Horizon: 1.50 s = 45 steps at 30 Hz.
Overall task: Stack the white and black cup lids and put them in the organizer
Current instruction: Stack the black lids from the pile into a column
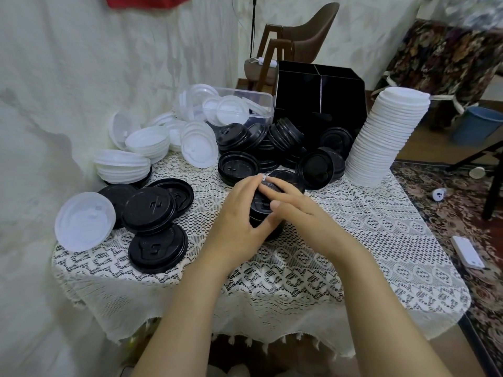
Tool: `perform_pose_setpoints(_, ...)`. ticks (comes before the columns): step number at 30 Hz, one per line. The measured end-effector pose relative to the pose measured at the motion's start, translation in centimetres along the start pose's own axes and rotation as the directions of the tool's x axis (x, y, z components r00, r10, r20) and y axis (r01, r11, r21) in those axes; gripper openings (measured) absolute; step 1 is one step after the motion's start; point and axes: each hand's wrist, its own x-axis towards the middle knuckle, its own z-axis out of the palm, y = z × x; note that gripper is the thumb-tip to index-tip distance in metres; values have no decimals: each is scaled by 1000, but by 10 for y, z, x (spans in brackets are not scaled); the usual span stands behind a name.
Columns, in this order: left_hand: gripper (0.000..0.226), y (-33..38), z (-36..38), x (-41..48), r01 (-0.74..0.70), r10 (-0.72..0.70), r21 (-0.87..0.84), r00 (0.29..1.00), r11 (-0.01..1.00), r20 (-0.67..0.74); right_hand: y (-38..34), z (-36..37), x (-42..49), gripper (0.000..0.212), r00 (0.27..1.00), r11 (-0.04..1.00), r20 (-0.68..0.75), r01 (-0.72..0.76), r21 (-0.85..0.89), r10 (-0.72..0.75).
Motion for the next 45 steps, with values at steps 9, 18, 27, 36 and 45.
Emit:
perform_pose_setpoints(9,61,-5,5,1,-1,1,7,999,1000,-35,35,-17,24,48,888,966,-456,-68,-251,-56)
perform_pose_setpoints(18,62,-7,4,1,7,-8,-25,999,1000,-33,44,-20,41,54,923,925,-385,-141,-352,-6)
perform_pose_setpoints(27,61,-5,6,1,3,-4,-33,999,999,-44,44,-25,44,41,949,958,-315,-89,-273,-1)
perform_pose_setpoints(36,59,-7,5,1,14,-16,-65,999,998,-39,43,-31,30,46,850,968,-515,-31,-250,-107)
perform_pose_setpoints(45,60,-5,5,0,16,-18,-63,999,998,-43,46,-30,16,49,849,949,-516,-62,-310,-113)
